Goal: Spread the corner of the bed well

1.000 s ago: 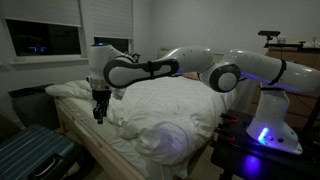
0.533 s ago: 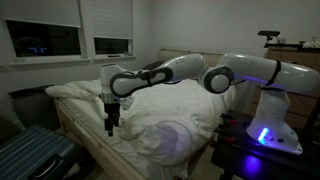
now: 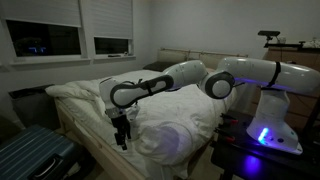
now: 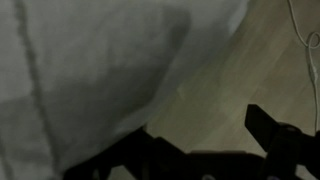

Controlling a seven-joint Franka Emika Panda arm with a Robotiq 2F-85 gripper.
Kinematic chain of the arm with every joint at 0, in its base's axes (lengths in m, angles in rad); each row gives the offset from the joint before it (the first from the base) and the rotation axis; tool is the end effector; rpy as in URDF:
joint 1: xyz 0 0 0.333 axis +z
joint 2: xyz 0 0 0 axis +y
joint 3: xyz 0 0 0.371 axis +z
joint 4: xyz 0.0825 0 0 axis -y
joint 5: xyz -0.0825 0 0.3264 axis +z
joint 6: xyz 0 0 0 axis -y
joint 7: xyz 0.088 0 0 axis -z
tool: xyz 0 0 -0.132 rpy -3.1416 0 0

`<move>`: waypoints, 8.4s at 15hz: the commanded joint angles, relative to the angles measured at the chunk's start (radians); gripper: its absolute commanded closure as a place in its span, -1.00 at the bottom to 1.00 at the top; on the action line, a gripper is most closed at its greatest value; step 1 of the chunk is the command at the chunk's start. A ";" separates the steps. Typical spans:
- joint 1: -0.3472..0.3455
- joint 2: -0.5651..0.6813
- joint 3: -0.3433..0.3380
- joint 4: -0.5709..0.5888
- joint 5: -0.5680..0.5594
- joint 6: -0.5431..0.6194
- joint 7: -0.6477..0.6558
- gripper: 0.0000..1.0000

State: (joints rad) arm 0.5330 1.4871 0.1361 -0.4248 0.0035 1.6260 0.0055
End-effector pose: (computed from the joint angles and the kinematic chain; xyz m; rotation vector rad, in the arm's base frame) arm 0.6328 0.4206 0.1017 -2.9310 -0.8393 0.4789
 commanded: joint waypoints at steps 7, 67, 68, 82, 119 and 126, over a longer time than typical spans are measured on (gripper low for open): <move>-0.011 -0.003 -0.035 0.010 0.014 -0.276 0.141 -1.00; 0.016 -0.218 0.030 0.038 0.029 -0.008 -0.320 -1.00; 0.017 -0.227 0.040 0.030 0.038 -0.055 -0.330 -1.00; 0.025 -0.258 0.062 0.046 0.060 -0.231 -0.335 -1.00; -0.107 -0.195 0.037 0.070 0.019 -0.530 -0.843 -1.00; -0.117 -0.125 -0.052 0.078 -0.061 -0.473 -0.634 -1.00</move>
State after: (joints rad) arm 0.4147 1.3323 0.1169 -0.3743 -0.0271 1.1295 -0.7234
